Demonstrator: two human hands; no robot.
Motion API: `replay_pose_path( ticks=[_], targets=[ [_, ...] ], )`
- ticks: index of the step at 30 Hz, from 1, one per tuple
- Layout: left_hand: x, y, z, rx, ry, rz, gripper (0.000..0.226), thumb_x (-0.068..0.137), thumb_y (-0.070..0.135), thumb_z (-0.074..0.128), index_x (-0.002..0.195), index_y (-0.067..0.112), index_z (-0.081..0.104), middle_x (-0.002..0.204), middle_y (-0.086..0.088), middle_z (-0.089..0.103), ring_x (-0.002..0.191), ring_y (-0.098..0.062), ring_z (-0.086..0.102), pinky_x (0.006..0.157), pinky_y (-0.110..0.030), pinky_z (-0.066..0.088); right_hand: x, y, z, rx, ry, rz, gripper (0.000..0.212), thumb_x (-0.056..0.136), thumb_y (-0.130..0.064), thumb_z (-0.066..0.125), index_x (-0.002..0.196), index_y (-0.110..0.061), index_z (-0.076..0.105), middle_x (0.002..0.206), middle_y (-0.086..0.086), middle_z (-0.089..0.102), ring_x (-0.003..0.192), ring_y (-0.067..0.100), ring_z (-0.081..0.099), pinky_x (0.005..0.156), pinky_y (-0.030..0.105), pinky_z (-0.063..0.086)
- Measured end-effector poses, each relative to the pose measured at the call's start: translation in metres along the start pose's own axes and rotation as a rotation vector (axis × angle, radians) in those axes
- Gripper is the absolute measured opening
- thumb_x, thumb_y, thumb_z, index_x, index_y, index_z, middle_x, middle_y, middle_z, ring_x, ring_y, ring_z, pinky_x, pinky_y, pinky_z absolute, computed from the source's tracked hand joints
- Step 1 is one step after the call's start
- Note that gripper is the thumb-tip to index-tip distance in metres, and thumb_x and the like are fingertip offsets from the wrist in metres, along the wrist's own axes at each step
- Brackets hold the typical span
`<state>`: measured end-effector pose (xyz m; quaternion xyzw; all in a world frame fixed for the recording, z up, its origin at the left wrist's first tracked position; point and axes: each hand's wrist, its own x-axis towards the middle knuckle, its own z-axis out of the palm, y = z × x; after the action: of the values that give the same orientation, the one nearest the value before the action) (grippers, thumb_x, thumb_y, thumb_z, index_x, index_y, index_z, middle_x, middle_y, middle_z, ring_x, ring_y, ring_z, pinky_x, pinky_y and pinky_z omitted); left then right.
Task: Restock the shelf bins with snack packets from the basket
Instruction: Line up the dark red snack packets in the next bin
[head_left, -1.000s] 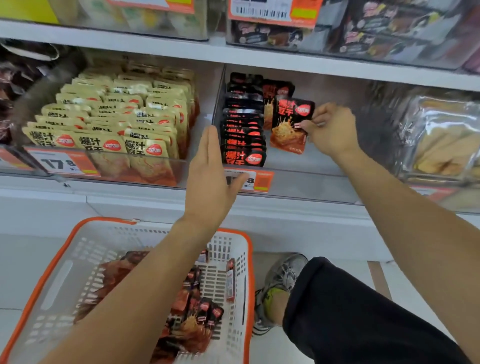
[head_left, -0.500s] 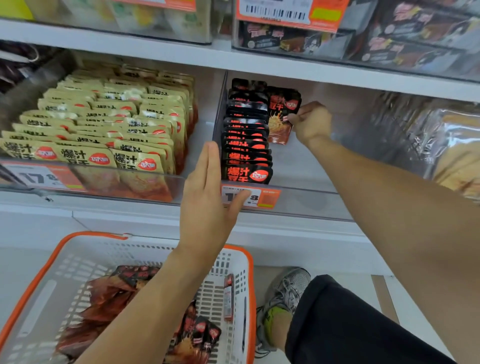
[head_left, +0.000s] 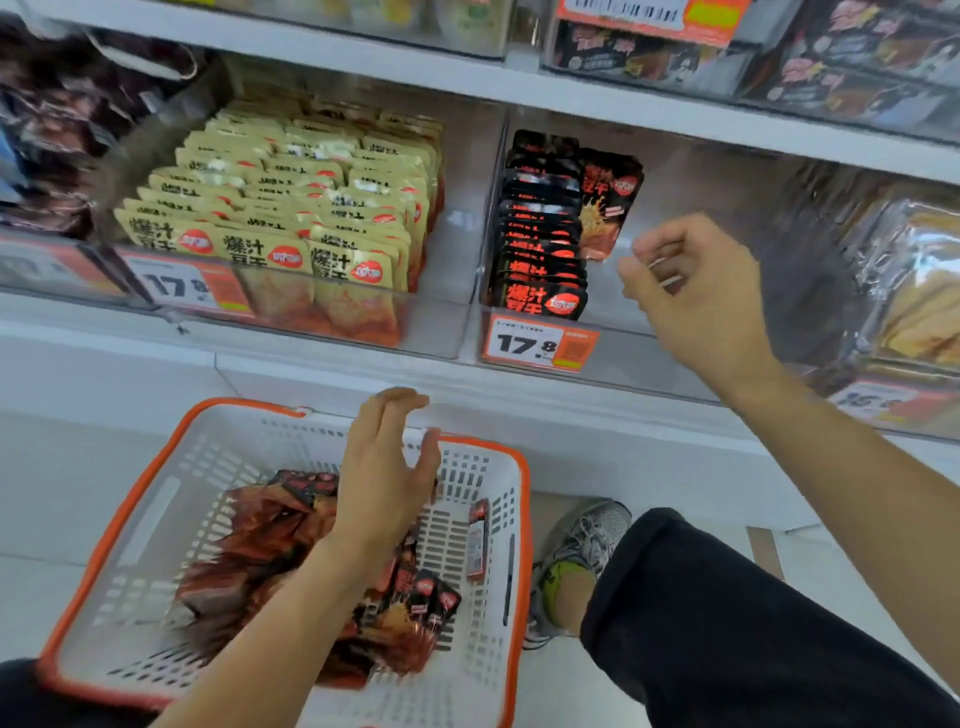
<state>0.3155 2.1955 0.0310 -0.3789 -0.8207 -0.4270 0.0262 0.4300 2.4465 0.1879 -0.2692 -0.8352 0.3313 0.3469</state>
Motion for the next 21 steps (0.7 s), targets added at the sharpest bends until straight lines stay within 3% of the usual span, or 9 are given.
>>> replay_pose_path(
  ticks=[2,5,8,11,14,17,19,21],
  targets=[
    [-0.029,-0.037,0.002,0.099,-0.152,-0.181,0.031,0.091,0.013,0.066,0.122,0.016,0.059,0.123,0.0,0.054,0.108,-0.025,0.058,0.092,-0.043,0.051,-0.045,-0.018,0.018,0.035,-0.136,-0.041,0.019,0.089,-0.009,0.07,0.099,-0.02,0.058,0.082,-0.012,0.064,0.067,0.009,0.062,0.06,0.019,0.05],
    [-0.072,-0.085,0.0,0.191,-0.321,-0.395,0.028,0.09,0.013,0.063,0.117,0.016,0.062,0.117,-0.001,0.058,0.111,-0.027,0.055,0.093,-0.042,0.048,-0.103,-0.017,0.071,-0.028,-0.53,0.001,0.021,0.091,-0.013,0.068,0.107,-0.021,0.057,0.09,-0.01,0.063,0.072,0.009,0.061,0.063,0.023,0.05],
    [-0.102,-0.12,-0.007,0.226,-0.368,-0.578,0.029,0.091,0.019,0.064,0.119,0.016,0.062,0.116,-0.001,0.059,0.114,-0.024,0.054,0.094,-0.038,0.048,-0.145,0.008,0.138,-0.177,-0.87,0.053,0.021,0.097,-0.021,0.06,0.117,-0.022,0.054,0.101,-0.008,0.061,0.081,0.01,0.06,0.075,0.035,0.051],
    [-0.111,-0.143,-0.009,0.219,-0.355,-0.696,0.034,0.091,0.021,0.064,0.125,0.015,0.059,0.121,-0.003,0.058,0.116,-0.024,0.053,0.095,-0.041,0.049,-0.171,0.034,0.203,-0.281,-1.04,0.102,0.024,0.1,-0.023,0.057,0.122,-0.016,0.053,0.107,0.004,0.062,0.09,0.021,0.06,0.081,0.043,0.051],
    [-0.106,-0.157,-0.003,0.149,-0.306,-0.774,0.041,0.092,0.023,0.064,0.131,0.015,0.055,0.129,-0.004,0.055,0.12,-0.022,0.051,0.099,-0.039,0.048,-0.19,0.053,0.259,-0.247,-1.001,0.343,0.017,0.1,-0.028,0.057,0.109,-0.014,0.058,0.093,0.004,0.064,0.083,0.02,0.06,0.079,0.039,0.051],
    [-0.092,-0.172,0.004,0.088,-0.276,-0.812,0.045,0.094,0.024,0.064,0.136,0.016,0.051,0.131,-0.003,0.052,0.118,-0.019,0.052,0.096,-0.033,0.047,-0.208,0.081,0.315,-0.036,-0.792,0.879,0.033,0.099,-0.035,0.059,0.073,-0.014,0.061,0.07,0.003,0.06,0.067,0.02,0.061,0.074,0.039,0.052],
    [-0.085,-0.185,0.008,0.07,-0.321,-0.823,0.049,0.094,0.025,0.063,0.14,0.016,0.048,0.135,-0.004,0.05,0.121,-0.02,0.051,0.097,-0.033,0.047,-0.212,0.101,0.342,0.052,-0.626,1.189,0.035,0.095,-0.044,0.063,0.09,-0.01,0.069,0.084,0.004,0.066,0.077,0.025,0.067,0.074,0.045,0.059],
    [-0.083,-0.197,0.012,0.062,-0.385,-0.839,0.054,0.095,0.027,0.062,0.145,0.016,0.044,0.142,-0.004,0.046,0.13,-0.021,0.047,0.103,-0.038,0.046,-0.211,0.117,0.359,0.166,-0.452,1.419,0.045,0.091,-0.043,0.069,0.111,-0.003,0.062,0.098,0.008,0.067,0.077,0.023,0.066,0.057,0.037,0.059]
  ],
)
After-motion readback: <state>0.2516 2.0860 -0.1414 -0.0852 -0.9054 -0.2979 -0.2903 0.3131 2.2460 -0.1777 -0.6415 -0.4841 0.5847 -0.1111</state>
